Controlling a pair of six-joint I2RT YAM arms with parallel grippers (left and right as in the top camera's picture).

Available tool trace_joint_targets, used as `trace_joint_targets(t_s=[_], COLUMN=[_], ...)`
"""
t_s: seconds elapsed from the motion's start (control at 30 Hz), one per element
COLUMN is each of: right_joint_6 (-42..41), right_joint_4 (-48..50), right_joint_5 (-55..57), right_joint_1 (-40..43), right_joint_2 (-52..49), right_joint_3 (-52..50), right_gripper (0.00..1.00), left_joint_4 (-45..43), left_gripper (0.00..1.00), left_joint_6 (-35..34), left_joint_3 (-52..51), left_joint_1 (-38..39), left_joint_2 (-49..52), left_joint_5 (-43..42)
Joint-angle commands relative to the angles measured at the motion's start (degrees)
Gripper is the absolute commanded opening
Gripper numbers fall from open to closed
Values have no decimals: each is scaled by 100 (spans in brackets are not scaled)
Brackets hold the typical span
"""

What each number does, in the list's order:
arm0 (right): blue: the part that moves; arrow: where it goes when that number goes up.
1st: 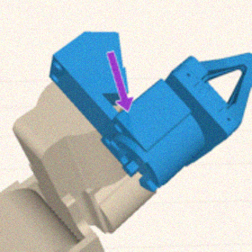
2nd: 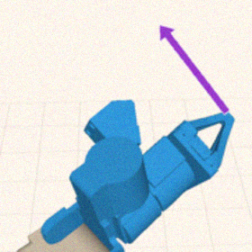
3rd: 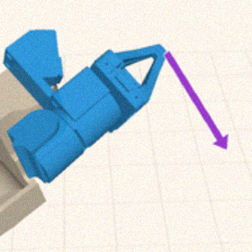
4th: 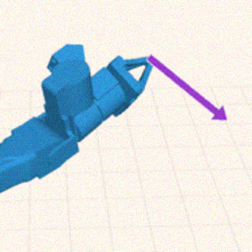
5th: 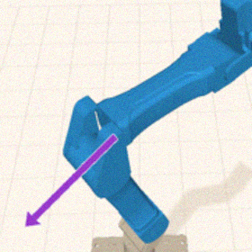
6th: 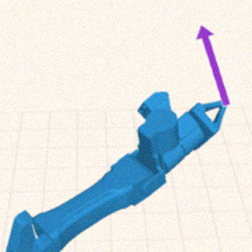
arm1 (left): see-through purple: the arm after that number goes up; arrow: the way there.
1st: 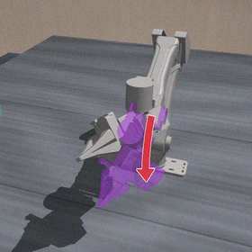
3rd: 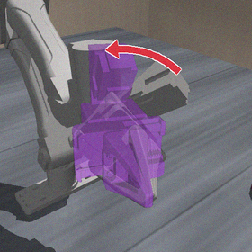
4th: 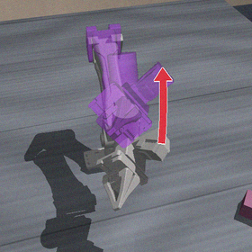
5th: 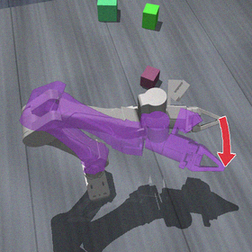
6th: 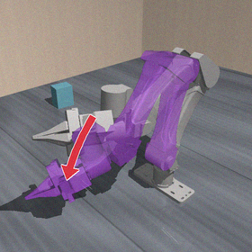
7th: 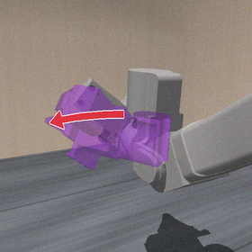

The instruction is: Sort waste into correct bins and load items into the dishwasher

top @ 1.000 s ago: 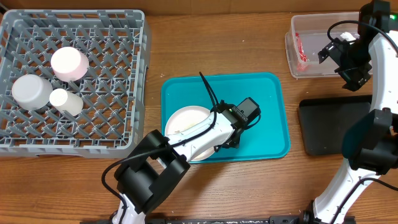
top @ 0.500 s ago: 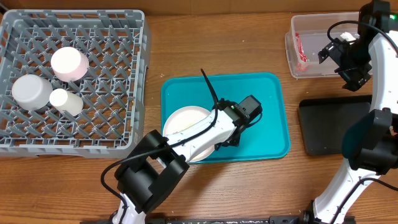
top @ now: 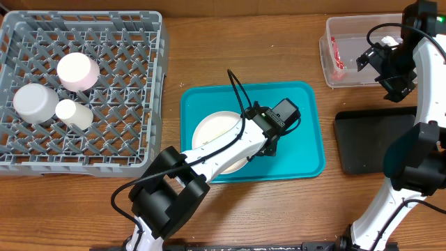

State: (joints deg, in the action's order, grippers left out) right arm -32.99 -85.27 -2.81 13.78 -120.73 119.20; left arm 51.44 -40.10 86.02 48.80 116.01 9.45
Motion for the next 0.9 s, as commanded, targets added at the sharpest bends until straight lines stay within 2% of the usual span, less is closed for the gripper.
trace_joint_targets(t_s=[0.0,0.33,0.7,0.73,0.77,0.8,0.87], right_joint_6=[-2,-2,-2,-2,-2,-2,-2], right_joint_4=[11,11,11,11,11,11,11], right_joint_5=[-28,-28,-28,-28,-28,-28,-28], right_joint_1=[-9,-9,-9,-9,-9,-9,-9], right_joint_2=[37,37,37,37,37,37,37], right_joint_3=[11,11,11,11,11,11,11], right_gripper=[100,100,100,100,100,100,100], left_joint_4=[-275,-1086,-2094,-2149,-2184,-2208,-2214], left_gripper=[4,4,5,8,18,32,71], left_joint_6=[111,111,107,107,109,109,111], left_joint_3=[109,109,37,37,37,37,37], left_joint_1=[42,140,680,715,741,761,787], left_joint_2=[90,90,90,90,90,90,90], left_joint_5=[-52,-76,-153,-153,-151,-133,-94])
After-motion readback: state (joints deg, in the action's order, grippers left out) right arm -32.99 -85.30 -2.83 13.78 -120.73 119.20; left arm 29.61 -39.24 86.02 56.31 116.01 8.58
